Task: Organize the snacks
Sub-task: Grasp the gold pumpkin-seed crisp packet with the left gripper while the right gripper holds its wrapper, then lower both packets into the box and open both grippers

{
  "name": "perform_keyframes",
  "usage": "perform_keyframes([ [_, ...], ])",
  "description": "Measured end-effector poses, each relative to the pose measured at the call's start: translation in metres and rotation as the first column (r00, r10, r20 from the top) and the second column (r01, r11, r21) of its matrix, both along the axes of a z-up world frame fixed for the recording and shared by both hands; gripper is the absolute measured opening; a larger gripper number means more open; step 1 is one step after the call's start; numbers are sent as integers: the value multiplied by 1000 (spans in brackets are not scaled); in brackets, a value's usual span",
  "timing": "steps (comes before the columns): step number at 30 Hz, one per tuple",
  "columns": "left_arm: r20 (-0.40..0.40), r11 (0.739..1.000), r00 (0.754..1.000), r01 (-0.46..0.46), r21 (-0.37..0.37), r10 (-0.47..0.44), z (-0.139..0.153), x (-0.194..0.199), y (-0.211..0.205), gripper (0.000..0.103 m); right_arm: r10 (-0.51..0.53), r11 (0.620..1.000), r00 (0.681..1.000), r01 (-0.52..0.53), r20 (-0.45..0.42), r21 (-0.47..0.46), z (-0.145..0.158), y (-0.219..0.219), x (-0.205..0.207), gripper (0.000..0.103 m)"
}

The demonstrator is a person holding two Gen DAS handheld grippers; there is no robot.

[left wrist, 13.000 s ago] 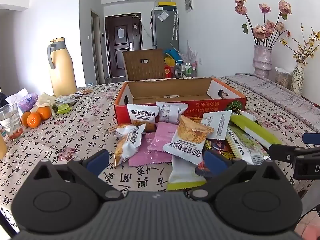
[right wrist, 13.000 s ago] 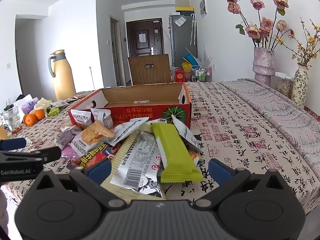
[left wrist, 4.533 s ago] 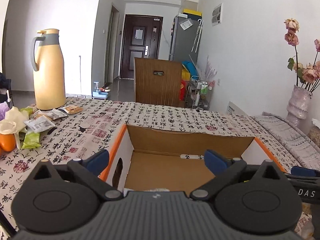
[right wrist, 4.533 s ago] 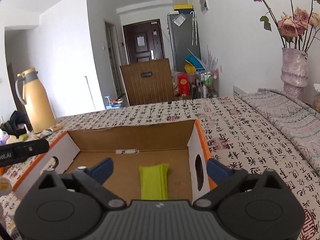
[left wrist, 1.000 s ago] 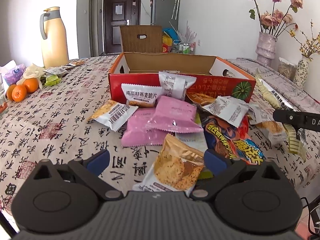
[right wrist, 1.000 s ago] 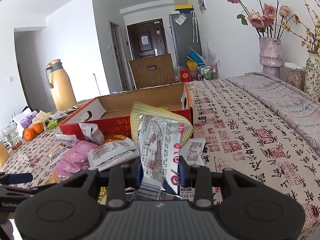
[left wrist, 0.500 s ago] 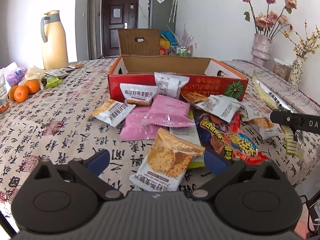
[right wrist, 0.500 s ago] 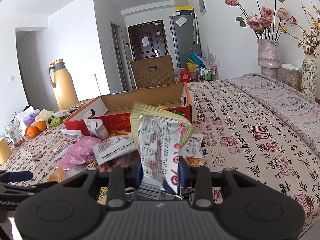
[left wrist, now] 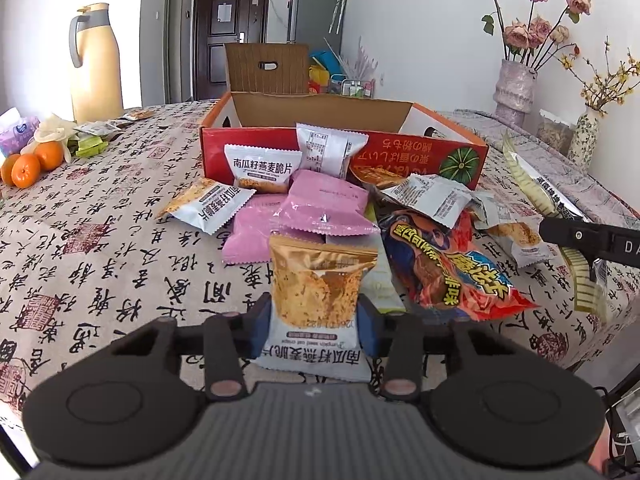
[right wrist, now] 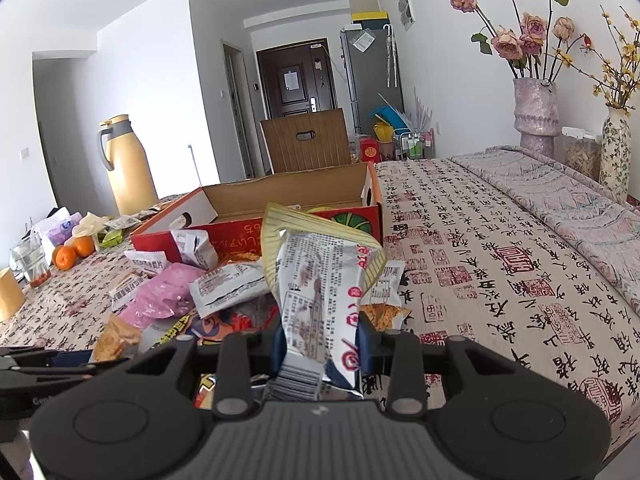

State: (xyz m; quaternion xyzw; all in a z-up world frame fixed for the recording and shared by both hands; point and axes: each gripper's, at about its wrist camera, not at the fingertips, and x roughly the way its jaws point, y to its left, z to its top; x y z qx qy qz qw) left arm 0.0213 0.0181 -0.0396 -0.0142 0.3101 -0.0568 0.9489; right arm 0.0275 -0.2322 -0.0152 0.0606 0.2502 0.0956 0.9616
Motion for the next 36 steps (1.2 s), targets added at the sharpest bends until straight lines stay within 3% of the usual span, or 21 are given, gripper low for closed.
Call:
perform_keyframes([
  [17,115,1000,993,-24,8,23,38,7,3,41,13,1000,999,-12,34,-13,13,4,8,34],
  [36,247,998,968,-50,30,41,93,92,-6,41,34,999,992,-32,120,-25,49,21,83,34],
])
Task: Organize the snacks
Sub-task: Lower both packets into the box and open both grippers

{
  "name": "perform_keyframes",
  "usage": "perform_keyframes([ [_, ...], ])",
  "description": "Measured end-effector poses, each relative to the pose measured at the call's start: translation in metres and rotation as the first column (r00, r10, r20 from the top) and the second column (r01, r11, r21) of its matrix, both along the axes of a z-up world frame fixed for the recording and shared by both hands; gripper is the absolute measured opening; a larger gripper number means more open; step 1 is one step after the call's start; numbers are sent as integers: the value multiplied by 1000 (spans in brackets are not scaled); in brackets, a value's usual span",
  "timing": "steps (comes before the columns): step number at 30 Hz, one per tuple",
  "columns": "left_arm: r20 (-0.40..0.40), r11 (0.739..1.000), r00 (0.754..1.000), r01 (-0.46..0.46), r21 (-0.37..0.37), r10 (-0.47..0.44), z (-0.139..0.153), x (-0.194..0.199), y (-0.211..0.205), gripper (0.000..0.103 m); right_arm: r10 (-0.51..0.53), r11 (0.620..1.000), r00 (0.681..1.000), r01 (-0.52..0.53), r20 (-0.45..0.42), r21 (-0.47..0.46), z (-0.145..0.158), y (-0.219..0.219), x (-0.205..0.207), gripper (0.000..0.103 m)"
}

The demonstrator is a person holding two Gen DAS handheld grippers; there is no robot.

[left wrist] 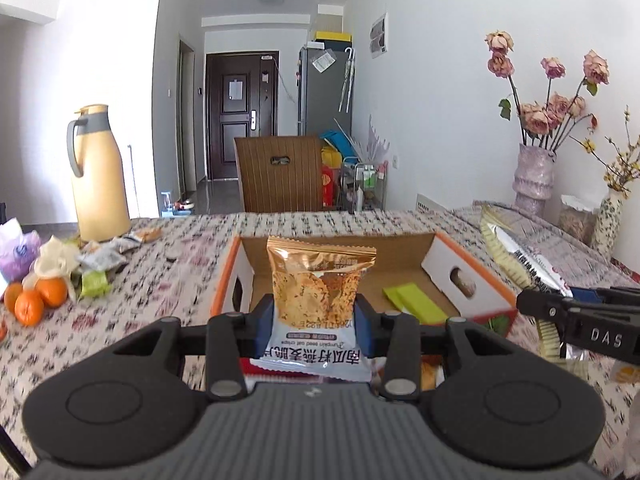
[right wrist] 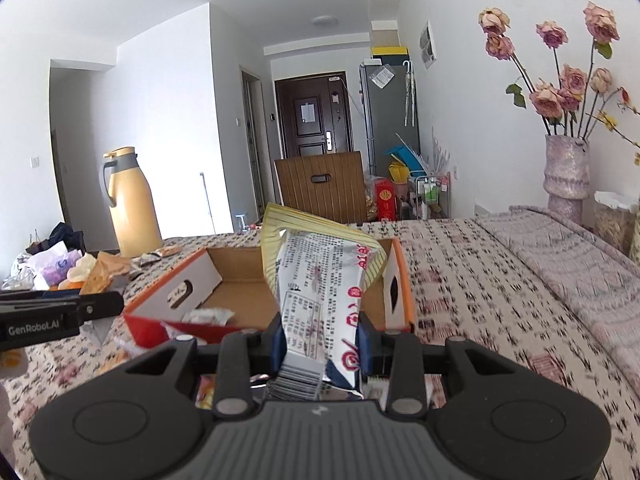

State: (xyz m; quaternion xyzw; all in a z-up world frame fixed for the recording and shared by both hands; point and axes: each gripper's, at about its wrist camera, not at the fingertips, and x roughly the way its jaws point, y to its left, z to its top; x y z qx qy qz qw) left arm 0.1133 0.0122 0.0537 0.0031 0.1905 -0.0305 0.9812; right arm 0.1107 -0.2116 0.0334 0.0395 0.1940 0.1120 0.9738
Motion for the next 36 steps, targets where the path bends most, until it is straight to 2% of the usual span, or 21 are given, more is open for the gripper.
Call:
perform_keyframes([
  [7,20,1000,1000,-16,-2,16,15,47,-5,41,8,1000,1000,-8,23,-12,11,12,39,34],
  [13,-9,999,999,-41,4,41,13,94,-11,41,6,1000,1000,-6,0,-28,11,25,87,34],
  [21,-74,992,989,-129,-1,129,-12,147,-5,41,-27,1000,998,27,-49,-6,-9,36,144,34],
  [26,-142,991,981,-135,-8,132,-31,162,5,41,-25,1000,997,24,-80,-7,-25,36,155,34],
  [30,-149,992,981,-124,-7,122,-35,161,6,43,-30,999,994,29,-106,-17,-31,36,159,34],
  [31,-149,992,981,-124,-8,121,-35,160,6,44,-31,999,994,30,-109,-16,-31,35,159,35],
  [32,-145,992,981,-130,-4,128,-35,159,6,52,-33,999,993,31,-113,-14,-31,35,159,41],
  [33,-141,991,981,-136,-1,135,-34,158,5,70,-36,999,993,35,-116,-11,-31,34,158,53],
  [34,-133,989,980,-147,1,145,-33,156,6,81,-45,999,992,44,-114,-10,-30,33,157,58],
  [35,-126,987,979,-160,3,160,-32,155,6,100,-54,999,993,54,-109,-9,-29,32,157,65],
  [36,-116,983,977,-181,7,181,-31,154,6,103,-65,998,992,65,-103,-6,-28,31,155,73],
])
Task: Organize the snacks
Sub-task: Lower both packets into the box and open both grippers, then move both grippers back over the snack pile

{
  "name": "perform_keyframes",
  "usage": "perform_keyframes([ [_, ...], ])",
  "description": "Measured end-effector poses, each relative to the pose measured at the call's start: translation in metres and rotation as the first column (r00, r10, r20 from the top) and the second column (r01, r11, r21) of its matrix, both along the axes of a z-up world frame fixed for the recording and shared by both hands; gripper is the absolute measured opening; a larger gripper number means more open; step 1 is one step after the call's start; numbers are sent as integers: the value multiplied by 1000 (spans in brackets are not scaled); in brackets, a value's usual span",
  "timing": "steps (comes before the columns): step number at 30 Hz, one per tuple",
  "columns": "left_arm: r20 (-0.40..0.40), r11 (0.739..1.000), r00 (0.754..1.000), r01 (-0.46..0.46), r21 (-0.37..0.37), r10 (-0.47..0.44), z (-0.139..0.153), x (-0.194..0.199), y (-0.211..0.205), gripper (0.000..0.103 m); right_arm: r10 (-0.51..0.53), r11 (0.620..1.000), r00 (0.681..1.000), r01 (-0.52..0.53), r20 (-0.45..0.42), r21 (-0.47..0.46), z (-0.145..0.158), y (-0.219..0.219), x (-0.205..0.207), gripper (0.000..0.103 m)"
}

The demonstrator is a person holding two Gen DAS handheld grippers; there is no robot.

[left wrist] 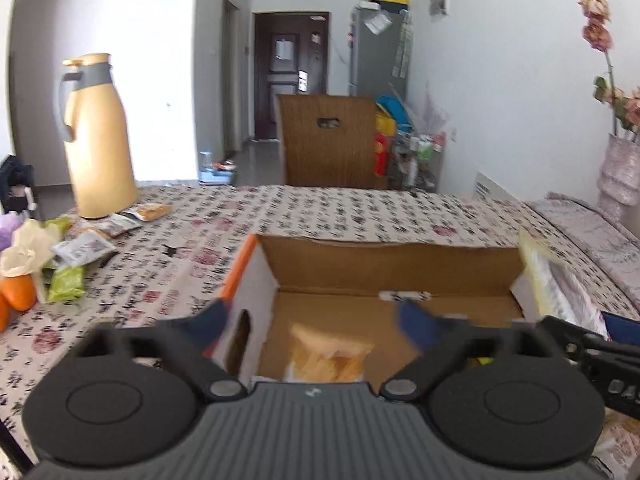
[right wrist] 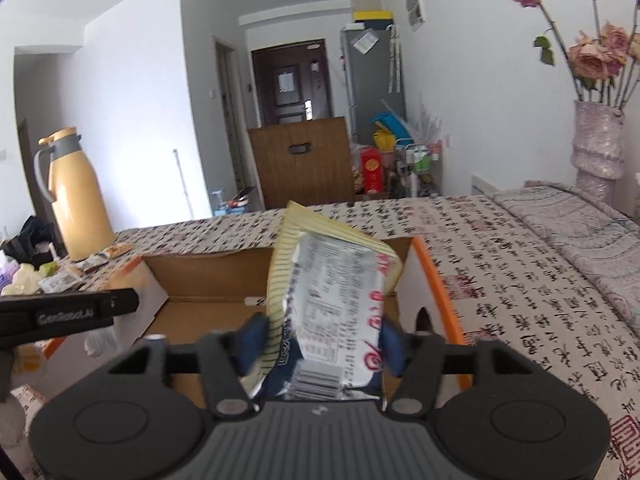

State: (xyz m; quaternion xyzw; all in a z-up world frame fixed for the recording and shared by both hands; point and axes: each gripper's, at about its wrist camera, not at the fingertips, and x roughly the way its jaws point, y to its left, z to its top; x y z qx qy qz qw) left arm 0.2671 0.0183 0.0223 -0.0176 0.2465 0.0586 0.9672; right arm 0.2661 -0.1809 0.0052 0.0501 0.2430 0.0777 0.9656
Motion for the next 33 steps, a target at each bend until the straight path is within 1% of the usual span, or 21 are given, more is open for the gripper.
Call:
perform_keyframes([
  [1,8,1000,1000,-12,3,12,1,-1,1,103,-6,1000,1000,6,5,6,1,-2,-1,76],
  [3,-1,1000,1000,-15,-9,15,1,0,3,103,-18,1000,1000,17,11,23,2,-6,-2,92],
  [5,-13,1000,1000,-22,-13,22,1,2,4,103,-27,999,999,27,17,36,2,-9,-3,99],
  [7,-18,1000,1000,-20,-17,20,1,3,5,103,-28,999,999,28,18,39,3,-10,-3,103],
  [13,-11,1000,1000,-11,-13,11,3,-1,2,103,-31,999,999,30,18,39,4,-10,-2,103],
  [19,-15,1000,1000,2,-14,-2,10,-6,-1,103,-31,999,999,30,40,29,16,-8,-9,103],
  [25,-12,1000,1000,22,-15,-22,21,-20,-5,103,-22,1000,998,21,64,11,29,-8,-25,103],
  [33,-6,999,999,40,-20,-41,30,-53,-6,103,-14,1000,996,15,85,-9,41,-12,-58,103],
])
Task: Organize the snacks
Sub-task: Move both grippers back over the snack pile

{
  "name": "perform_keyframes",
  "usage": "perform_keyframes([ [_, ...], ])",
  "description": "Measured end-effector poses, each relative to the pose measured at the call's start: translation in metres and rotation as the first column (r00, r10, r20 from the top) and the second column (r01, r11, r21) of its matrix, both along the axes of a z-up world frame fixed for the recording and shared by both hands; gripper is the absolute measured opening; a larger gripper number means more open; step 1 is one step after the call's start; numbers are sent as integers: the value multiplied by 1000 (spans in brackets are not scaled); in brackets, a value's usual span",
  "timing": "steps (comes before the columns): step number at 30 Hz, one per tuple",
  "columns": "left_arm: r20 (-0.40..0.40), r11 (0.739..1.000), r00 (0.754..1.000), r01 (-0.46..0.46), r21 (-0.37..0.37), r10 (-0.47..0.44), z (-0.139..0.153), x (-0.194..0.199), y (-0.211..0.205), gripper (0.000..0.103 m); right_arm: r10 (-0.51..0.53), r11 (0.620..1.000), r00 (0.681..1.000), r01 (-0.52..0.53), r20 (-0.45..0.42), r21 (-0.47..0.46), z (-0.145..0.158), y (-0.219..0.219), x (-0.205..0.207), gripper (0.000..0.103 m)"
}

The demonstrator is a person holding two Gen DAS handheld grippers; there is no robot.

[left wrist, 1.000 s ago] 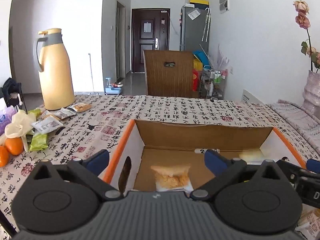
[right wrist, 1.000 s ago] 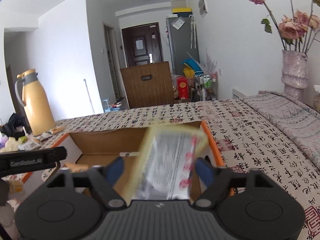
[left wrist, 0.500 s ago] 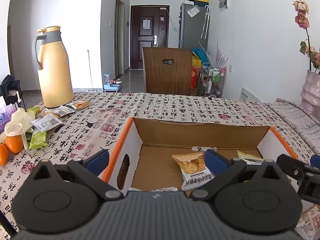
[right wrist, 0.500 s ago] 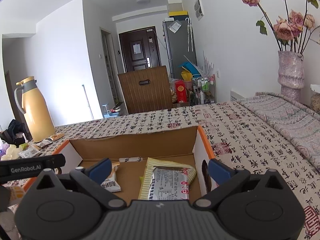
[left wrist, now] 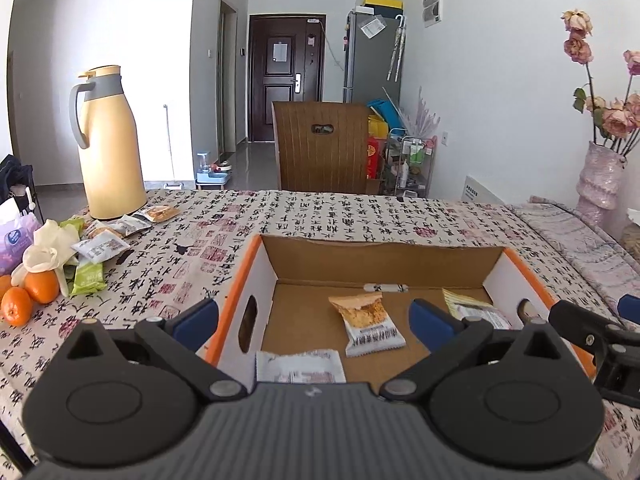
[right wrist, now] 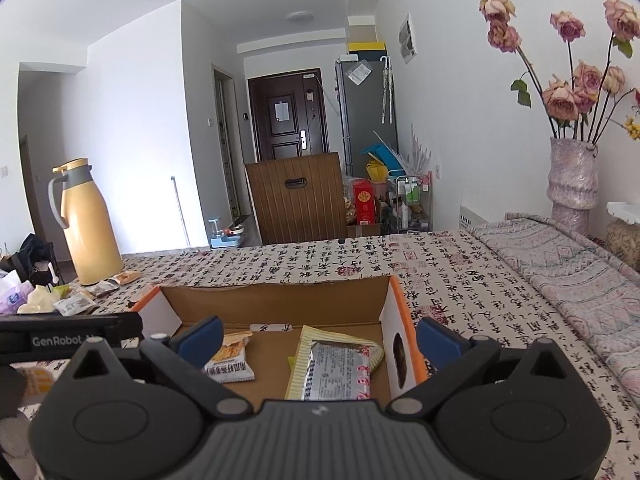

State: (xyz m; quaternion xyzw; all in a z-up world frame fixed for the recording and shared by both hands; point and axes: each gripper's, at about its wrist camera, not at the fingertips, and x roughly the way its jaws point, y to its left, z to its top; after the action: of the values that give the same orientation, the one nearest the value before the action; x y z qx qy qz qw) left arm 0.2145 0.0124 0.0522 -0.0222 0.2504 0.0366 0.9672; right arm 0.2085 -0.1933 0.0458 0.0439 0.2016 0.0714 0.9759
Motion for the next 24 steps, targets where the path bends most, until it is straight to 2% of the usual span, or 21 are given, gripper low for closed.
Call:
perform_keyframes([
  [13,-10,999,999,49,-13,-49,-8,-60,-2,103,-10,1000,999,10,-31,-8,-11,-23,-58,103],
  [24,-39,999,999,23,-34,-24,-30,-98,18,103,-10,999,996,7,-84,-39,-33,-40,-99,103],
])
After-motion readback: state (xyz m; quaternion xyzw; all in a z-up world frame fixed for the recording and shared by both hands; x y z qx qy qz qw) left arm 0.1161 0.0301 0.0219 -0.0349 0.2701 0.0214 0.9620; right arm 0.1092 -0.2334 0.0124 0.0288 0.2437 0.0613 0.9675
